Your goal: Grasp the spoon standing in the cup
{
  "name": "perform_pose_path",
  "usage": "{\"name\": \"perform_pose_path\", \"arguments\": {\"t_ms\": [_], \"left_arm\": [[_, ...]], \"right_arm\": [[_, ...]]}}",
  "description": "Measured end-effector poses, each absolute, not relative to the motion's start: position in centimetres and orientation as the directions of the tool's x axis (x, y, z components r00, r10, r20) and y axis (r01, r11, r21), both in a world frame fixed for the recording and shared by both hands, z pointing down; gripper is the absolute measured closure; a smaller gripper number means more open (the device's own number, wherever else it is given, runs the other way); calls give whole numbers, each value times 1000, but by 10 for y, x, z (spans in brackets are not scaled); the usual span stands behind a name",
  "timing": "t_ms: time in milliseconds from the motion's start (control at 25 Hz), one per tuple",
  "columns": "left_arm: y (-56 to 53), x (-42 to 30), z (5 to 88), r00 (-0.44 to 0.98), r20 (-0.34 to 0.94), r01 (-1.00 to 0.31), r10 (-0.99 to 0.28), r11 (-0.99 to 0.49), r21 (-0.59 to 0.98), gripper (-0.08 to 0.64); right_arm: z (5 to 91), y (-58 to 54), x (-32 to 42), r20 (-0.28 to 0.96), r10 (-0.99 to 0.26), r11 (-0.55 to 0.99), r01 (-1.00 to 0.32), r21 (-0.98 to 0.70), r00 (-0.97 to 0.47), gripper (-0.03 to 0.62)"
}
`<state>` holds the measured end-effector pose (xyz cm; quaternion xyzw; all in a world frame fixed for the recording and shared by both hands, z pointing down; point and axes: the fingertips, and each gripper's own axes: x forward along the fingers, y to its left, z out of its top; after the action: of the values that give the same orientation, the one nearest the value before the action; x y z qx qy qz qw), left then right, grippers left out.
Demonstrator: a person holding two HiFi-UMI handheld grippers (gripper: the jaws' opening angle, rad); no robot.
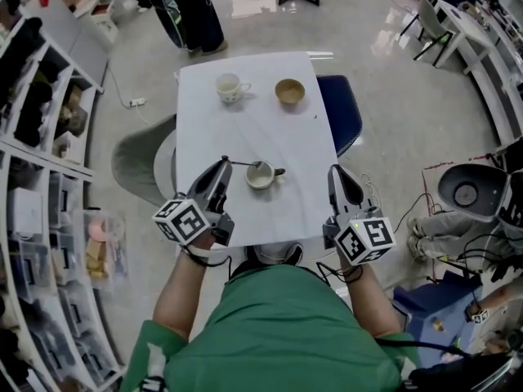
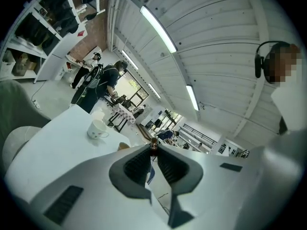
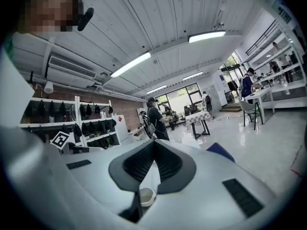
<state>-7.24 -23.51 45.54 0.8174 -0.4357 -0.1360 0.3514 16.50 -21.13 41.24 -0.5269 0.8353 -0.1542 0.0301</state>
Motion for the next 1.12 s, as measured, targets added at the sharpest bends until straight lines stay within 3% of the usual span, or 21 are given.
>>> {"name": "perform_pose_path", "arguments": {"t_ms": [1120], "left_arm": [[-224, -78, 421, 589, 20, -611, -808, -429, 666, 502]], "right_arm": [[408, -215, 159, 123, -882, 417, -874, -248, -456, 577]]}}
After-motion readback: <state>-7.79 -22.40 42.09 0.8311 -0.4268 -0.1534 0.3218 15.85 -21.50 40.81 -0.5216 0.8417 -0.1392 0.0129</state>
